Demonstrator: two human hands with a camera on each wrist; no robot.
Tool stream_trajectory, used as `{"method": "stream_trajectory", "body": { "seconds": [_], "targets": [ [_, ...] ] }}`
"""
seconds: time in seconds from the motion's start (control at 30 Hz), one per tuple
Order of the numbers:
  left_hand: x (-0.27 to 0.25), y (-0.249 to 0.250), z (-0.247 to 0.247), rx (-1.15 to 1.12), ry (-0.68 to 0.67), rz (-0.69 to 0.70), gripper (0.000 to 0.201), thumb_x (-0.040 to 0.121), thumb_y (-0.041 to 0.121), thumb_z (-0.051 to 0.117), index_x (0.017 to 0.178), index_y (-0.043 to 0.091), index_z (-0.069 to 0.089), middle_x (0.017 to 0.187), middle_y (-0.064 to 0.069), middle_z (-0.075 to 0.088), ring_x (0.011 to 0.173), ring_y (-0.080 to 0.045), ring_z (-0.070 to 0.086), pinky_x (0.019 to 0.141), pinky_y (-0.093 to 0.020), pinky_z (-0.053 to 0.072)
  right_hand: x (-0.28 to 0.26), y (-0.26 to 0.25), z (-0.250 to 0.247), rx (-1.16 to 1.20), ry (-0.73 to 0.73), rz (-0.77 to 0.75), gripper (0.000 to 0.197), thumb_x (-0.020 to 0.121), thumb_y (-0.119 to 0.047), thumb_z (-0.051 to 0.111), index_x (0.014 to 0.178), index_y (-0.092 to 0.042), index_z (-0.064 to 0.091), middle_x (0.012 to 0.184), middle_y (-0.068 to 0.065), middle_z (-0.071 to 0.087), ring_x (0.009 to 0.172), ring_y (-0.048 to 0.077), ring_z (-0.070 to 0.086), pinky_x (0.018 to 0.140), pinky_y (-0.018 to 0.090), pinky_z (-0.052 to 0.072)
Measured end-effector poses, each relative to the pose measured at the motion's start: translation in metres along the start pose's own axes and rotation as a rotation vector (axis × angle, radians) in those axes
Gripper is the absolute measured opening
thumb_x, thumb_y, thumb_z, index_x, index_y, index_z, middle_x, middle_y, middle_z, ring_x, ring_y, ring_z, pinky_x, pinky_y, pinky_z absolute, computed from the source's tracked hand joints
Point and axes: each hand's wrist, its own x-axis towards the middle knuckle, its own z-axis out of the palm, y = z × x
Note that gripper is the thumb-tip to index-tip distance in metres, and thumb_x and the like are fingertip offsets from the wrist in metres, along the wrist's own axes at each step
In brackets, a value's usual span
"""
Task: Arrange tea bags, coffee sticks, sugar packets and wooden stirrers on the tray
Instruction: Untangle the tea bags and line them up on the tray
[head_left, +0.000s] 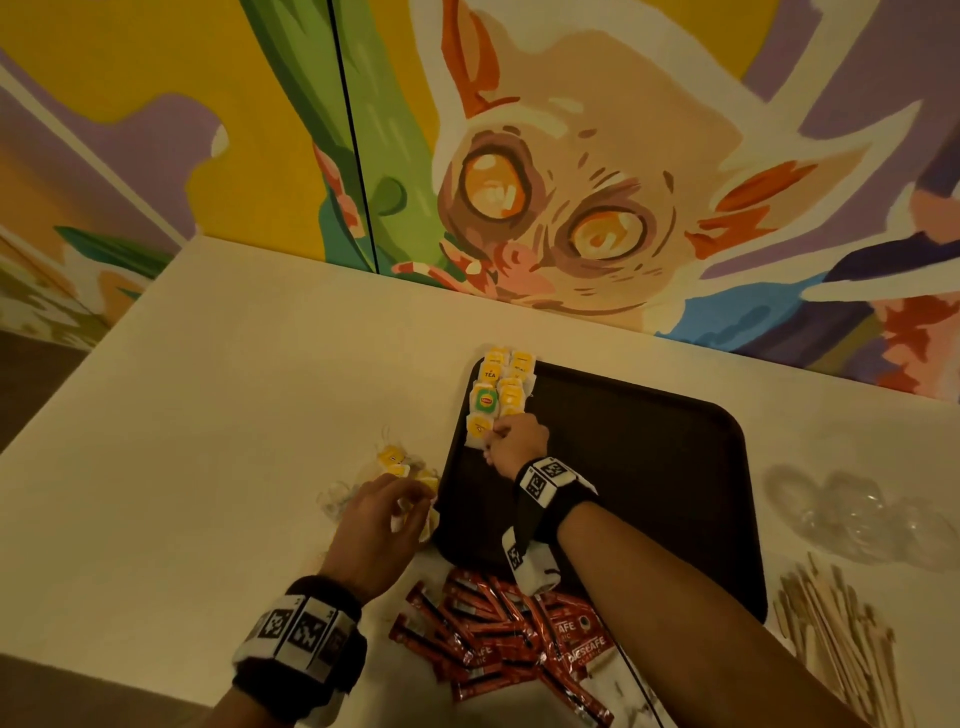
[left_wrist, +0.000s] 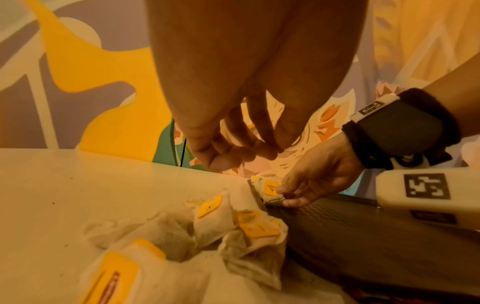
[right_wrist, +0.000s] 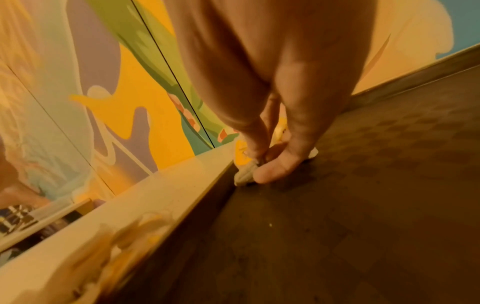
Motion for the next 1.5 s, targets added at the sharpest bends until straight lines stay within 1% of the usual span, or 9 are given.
{"method": "stream_trajectory", "body": {
  "seconds": [0.23, 0.37, 0.43, 0.53, 0.77, 0.97, 1.13, 1.27, 1.5],
  "targets": [
    [0.005, -0.011, -0.004, -0.010, 0.002, -0.033, 0.009, 0.091, 0.019, 0.063, 0.095, 0.025, 0.069, 0.089, 0.016, 0.059, 0.080, -0.001, 0.051, 0.068, -0.009, 0.035, 0.008, 0.004, 0.007, 0.089, 0.075, -0.015, 0.020, 0.086, -0.018, 0.072, 0.080, -0.031, 0.058, 0.103, 0.013, 0.068, 0.095, 0.027, 0.067, 0.077, 0.027, 0.058],
    [0.008, -0.012, -0.003, -0.022, 0.001, -0.043, 0.010, 0.090, 0.018, 0.063, 0.095, 0.025, 0.069, 0.088, 0.016, 0.059, 0.079, -0.004, 0.053, 0.066, -0.012, 0.037, -0.001, 0.008, -0.006, 0.130, 0.082, -0.021, 0.013, 0.085, -0.021, 0.075, 0.085, -0.024, 0.062, 0.099, 0.011, 0.070, 0.072, 0.014, 0.070, 0.070, 0.026, 0.059],
    [0.008, -0.015, -0.003, -0.035, 0.004, -0.060, 0.011, 0.089, 0.017, 0.064, 0.095, 0.026, 0.069, 0.089, 0.015, 0.060, 0.078, -0.004, 0.053, 0.066, -0.013, 0.036, -0.006, 0.011, -0.015, 0.127, 0.136, 0.004, 0.018, 0.083, -0.026, 0.077, 0.084, -0.022, 0.059, 0.093, 0.007, 0.068, 0.074, 0.014, 0.067, 0.066, 0.026, 0.057],
    [0.008, -0.019, -0.005, -0.045, 0.026, -0.092, 0.014, 0.088, 0.015, 0.066, 0.094, 0.027, 0.069, 0.090, 0.013, 0.061, 0.077, -0.004, 0.053, 0.066, -0.014, 0.037, -0.011, 0.013, -0.026, 0.063, 0.213, 0.031, 0.026, 0.083, -0.023, 0.077, 0.091, -0.015, 0.054, 0.088, 0.001, 0.060, 0.071, 0.007, 0.056, 0.054, 0.013, 0.041],
    [0.001, -0.030, -0.005, 0.001, 0.024, -0.195, 0.029, 0.083, 0.022, 0.072, 0.112, 0.020, 0.065, 0.102, 0.004, 0.060, 0.086, -0.010, 0.055, 0.072, -0.012, 0.038, 0.000, 0.009, -0.022, 0.068, 0.237, 0.047, 0.034, 0.082, -0.006, 0.074, 0.080, -0.026, 0.047, 0.095, 0.007, 0.066, 0.094, 0.025, 0.066, 0.078, 0.041, 0.059],
    [-0.002, -0.031, -0.001, 0.113, -0.081, -0.171, 0.079, 0.072, 0.050, 0.076, 0.139, 0.023, 0.044, 0.135, -0.002, 0.047, 0.119, -0.023, 0.045, 0.098, -0.034, 0.039, 0.002, 0.007, -0.023, 0.070, 0.225, 0.036, 0.031, 0.081, -0.007, 0.073, 0.079, -0.026, 0.049, 0.093, 0.005, 0.066, 0.097, 0.028, 0.064, 0.082, 0.044, 0.057],
    [0.010, -0.030, 0.010, 0.394, -0.285, -0.150, 0.102, 0.068, 0.059, 0.073, 0.149, 0.038, 0.013, 0.153, 0.002, 0.022, 0.133, -0.028, 0.027, 0.105, -0.044, 0.037, -0.015, 0.010, -0.026, 0.134, 0.230, 0.024, 0.031, 0.081, -0.021, 0.078, 0.094, -0.022, 0.049, 0.087, -0.004, 0.059, 0.088, 0.025, 0.067, 0.079, 0.045, 0.058],
    [0.021, -0.036, 0.018, 0.582, -0.404, -0.113, 0.086, 0.077, 0.059, 0.064, 0.147, 0.040, 0.017, 0.152, -0.003, 0.020, 0.134, -0.032, 0.025, 0.107, -0.048, 0.035, -0.037, 0.013, -0.027, 0.140, 0.187, 0.016, 0.028, 0.086, -0.019, 0.074, 0.101, -0.022, 0.050, 0.096, -0.003, 0.058, 0.091, 0.022, 0.067, 0.078, 0.041, 0.060],
    [0.025, -0.044, 0.026, 0.498, -0.319, -0.058, 0.054, 0.089, 0.028, 0.059, 0.140, 0.025, 0.040, 0.138, -0.006, 0.039, 0.119, -0.030, 0.039, 0.093, -0.043, 0.049, -0.068, 0.023, -0.024, 0.153, 0.046, -0.089, 0.020, 0.089, -0.014, 0.069, 0.098, -0.025, 0.055, 0.098, -0.004, 0.061, 0.092, 0.017, 0.067, 0.081, 0.040, 0.060]
  ]
}}
